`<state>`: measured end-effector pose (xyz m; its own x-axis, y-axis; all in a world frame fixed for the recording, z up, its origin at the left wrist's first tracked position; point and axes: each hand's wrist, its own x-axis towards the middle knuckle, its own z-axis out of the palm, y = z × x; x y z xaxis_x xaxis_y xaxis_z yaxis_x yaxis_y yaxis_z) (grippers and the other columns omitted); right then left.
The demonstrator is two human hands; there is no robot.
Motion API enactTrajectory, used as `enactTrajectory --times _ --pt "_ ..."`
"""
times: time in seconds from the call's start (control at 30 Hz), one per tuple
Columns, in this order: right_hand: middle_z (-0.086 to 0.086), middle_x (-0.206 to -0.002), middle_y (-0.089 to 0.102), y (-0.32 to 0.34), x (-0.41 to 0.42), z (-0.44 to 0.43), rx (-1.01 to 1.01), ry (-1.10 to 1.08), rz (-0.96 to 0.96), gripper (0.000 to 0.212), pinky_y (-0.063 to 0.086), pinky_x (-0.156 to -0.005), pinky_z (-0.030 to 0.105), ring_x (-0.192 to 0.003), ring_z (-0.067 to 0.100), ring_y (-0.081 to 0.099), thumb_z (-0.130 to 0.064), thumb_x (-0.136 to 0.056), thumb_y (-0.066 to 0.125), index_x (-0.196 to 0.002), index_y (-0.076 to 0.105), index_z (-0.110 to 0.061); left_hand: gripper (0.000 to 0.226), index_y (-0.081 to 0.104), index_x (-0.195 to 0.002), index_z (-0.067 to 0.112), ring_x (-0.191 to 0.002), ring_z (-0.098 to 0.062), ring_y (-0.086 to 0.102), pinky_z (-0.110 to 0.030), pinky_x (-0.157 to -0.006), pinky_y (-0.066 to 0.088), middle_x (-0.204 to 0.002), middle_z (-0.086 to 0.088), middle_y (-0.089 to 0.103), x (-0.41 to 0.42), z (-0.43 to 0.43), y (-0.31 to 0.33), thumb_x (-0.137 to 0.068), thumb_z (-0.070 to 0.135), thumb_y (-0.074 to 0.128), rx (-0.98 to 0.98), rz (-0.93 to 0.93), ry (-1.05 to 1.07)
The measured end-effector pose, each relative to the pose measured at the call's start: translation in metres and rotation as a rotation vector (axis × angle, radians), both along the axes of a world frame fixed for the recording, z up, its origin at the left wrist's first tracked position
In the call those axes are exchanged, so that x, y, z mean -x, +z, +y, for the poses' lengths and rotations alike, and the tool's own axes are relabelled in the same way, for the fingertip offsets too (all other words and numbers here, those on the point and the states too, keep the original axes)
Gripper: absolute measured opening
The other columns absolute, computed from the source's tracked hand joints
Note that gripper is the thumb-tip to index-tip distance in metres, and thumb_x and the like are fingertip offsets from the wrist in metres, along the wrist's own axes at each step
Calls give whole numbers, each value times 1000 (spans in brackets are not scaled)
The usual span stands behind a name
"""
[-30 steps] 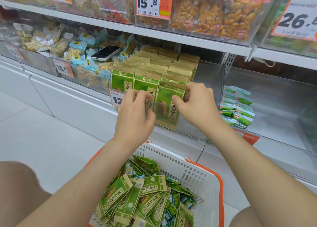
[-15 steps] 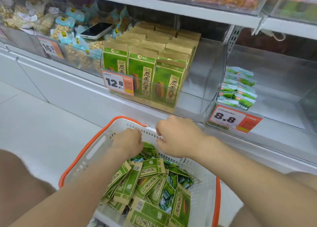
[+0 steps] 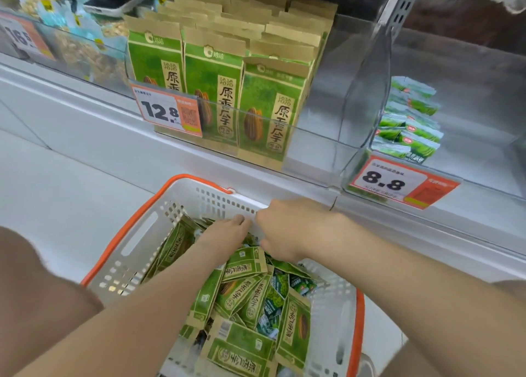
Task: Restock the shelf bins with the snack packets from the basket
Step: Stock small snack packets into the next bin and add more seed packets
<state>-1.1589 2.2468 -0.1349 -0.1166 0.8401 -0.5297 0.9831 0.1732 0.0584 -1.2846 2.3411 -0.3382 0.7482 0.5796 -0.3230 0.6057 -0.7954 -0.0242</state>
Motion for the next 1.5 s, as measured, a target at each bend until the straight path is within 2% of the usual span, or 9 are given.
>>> enactTrajectory --times 0.23,0.33,0.53,0.63,0.77,0.97,1.2,1.33,1.5 --pt "0 -79 38 1 -7 -3 28 -19 -47 22 30 -49 28 -61 17 43 -20 -103 51 -83 44 -19 31 69 -113 20 -112 -26 59 -40 -99 48 -121 -1 64 -8 -1 7 -90 0 63 -158 23 -5" --pt "-1 -79 35 13 -13 -4 18 -58 -53 19 28 -49 29 -60 16 39 -15 -103 51 -86 43 -16 14 68 -99 24 -107 -27 57 -41 -92 45 -105 3 70 -9 5 18 -96 15 58 -99 -304 95" --pt "3 -81 38 43 -24 -13 -8 -132 -35 35 32 -49 31 -61 18 43 0 -96 50 -74 32 -19 19 63 -79 19 -73 -23 65 -40 -70 54 -73 1 68 -15 0 83 -94 31 57 429 -856 382" --pt "6 -82 40 48 -30 -19 -65 -197 -11 37 30 -47 31 -60 18 41 -7 -100 53 -73 31 -18 24 63 -80 11 -63 -13 56 -32 -62 44 -66 6 61 -11 -10 120 -102 19 57 614 -1023 479" --pt "3 -77 38 49 -26 -30 -165 -341 145 49 36 -61 34 -76 25 47 -51 -103 55 -72 36 -19 27 65 -85 12 -67 -14 55 -29 -61 42 -73 1 59 0 -28 154 -106 22 52 764 -1139 581" --pt "9 -65 75 53 -16 -40 -272 -599 653 37 65 -69 43 -64 21 76 -42 -96 71 -79 69 -9 24 71 -108 12 -82 -22 68 -36 -71 56 -96 -10 75 24 -47 188 -111 26 52 885 -1323 606" --pt "-3 -63 75 65 -12 -43 -613 -613 858 24 63 -76 46 -64 12 75 -34 -89 81 -79 69 -15 22 71 -112 6 -82 -23 75 -34 -67 61 -98 -15 79 28 -53 223 -107 23 58 750 -1569 564" --pt "-6 -71 77 71 -14 -40 -686 -558 943 12 62 -77 46 -69 12 75 -36 -91 78 -97 74 -27 24 72 -112 8 -86 -24 76 -38 -73 60 -99 -12 79 25 -48 237 -107 26 58 659 -1629 535" --pt "-8 -90 76 99 -27 -38 -1272 -408 1058 11 59 -75 48 -83 14 73 -25 -97 71 -106 68 -19 27 73 -113 24 -99 -10 68 -33 -88 56 -108 7 74 20 -37 249 -111 27 46 239 -1509 476"
